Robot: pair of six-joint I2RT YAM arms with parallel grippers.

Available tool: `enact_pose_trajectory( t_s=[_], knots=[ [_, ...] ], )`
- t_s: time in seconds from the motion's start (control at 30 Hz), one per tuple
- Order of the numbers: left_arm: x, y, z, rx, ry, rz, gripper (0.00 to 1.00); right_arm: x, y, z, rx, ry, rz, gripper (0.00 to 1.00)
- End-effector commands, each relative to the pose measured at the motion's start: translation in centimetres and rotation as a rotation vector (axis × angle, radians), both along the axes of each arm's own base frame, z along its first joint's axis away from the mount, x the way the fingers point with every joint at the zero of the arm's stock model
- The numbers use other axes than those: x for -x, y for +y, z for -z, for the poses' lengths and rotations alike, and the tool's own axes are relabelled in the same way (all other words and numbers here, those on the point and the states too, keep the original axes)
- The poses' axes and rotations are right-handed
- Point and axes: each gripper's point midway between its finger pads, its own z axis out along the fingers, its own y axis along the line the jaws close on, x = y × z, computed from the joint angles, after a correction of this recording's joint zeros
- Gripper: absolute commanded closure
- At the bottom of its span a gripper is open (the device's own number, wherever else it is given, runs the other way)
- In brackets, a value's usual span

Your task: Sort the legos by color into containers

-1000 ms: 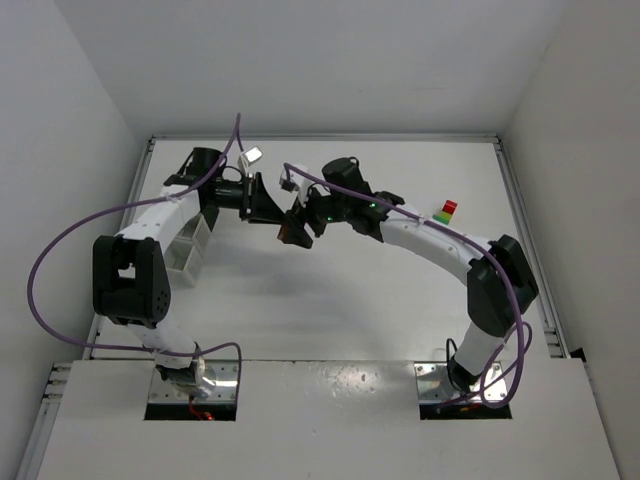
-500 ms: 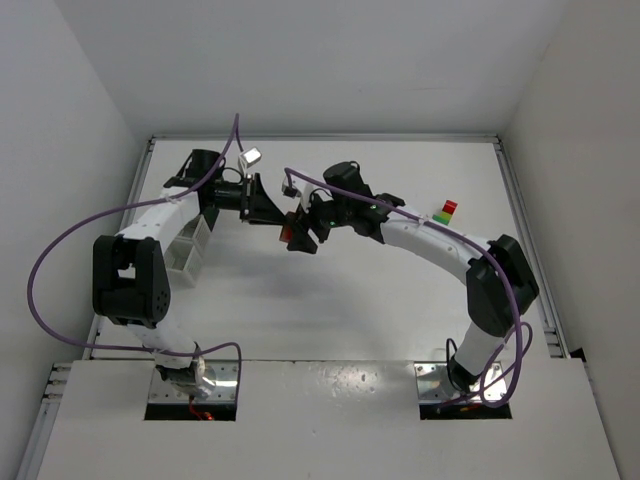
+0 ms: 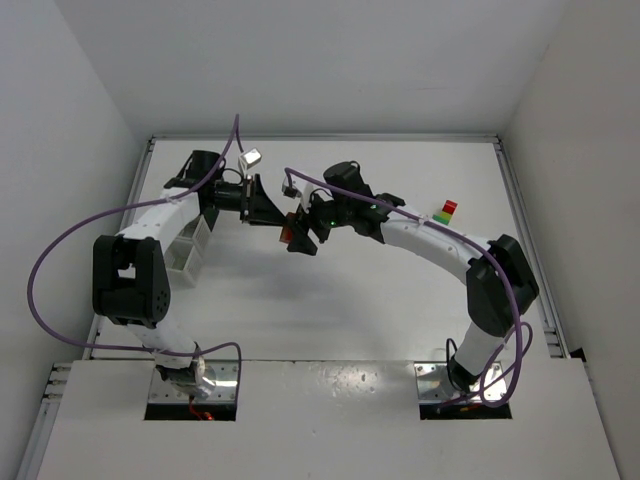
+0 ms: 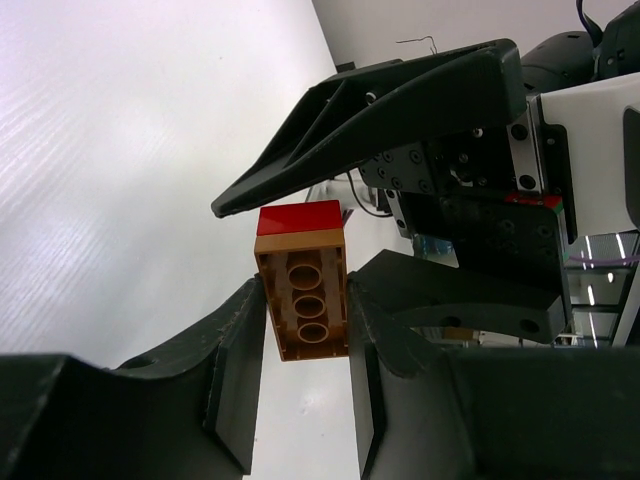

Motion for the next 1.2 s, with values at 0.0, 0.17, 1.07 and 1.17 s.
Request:
enact_pose_trajectory(
  t_s=[0.0,0.17,1.07,1.17],
  knots=[
    [0.2,0.2,-1.0,0.029,-0.043,0.011,0.93,-0.5,0.4,-2.0,-0.045,-0.063,-0.017,0.26],
    [0.1,0.3,-0.5,0.013,-0.035,-0.001,0.94,-0.6,0.5,-2.4,-0.051,-0.070,-0.017,0.26],
    [0.5,-0.5,0.7,-0.014,0.000,0.005,0.94,-0.7,1.0,-2.6,-0.041,-0.143,-0.047,0.30],
    [0.4,-0.5,1.0,-0.014,0.018,0.003,0.94,-0.8,1.1,-3.0,-0.060,-0.165,-0.046,0.36]
  ],
)
